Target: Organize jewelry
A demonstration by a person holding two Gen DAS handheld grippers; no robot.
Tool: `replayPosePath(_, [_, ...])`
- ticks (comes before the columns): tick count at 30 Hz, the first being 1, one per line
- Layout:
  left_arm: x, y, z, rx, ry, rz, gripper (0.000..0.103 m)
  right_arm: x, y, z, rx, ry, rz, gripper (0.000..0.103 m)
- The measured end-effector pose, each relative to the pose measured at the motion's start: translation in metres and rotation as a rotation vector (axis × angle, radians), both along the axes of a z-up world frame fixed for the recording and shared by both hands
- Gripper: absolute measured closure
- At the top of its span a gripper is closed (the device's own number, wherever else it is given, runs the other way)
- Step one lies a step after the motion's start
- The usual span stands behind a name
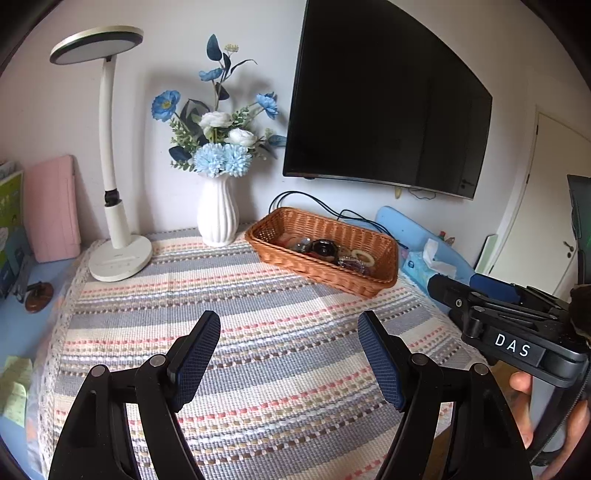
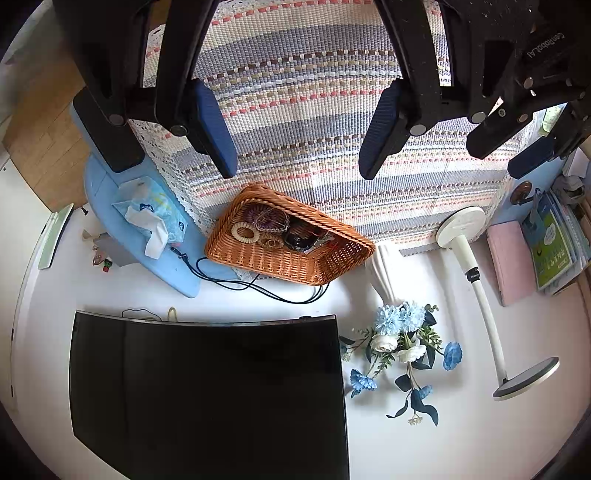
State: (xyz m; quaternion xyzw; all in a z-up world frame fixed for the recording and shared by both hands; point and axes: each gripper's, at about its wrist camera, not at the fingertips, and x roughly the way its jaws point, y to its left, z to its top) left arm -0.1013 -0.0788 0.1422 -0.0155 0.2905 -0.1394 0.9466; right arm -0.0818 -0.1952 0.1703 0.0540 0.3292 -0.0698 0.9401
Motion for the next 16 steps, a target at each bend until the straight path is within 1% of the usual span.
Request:
replayPosePath(3, [-0.0014,-0.0011,0.0003,0.013,-0.009,0.005,0.025,0.0007,-0.0019,-0.0012,0.005,0.003,-0.002,0.033])
replayPosePath(10, [-0.0012,-0.0011,-0.0003,0.018,-0.009,0.004,0.025,0.0007,-0.0022,-0.0016,0.005,0.003,-0.001,0.033])
replayPosePath(13, [-0.0048,-0.0001,0.0016,0.028,-0.037,0.023,0.025,0.0002,-0.0022,-0.0018,0.006,0.003,-0.001,0.033])
replayPosePath(16, [-0.0033,0.0028,0.0019,0.01,-0.027,0.012,0.025,0.0004,-0.0025,-0.0018,0.006,0.003,0.0,0.033])
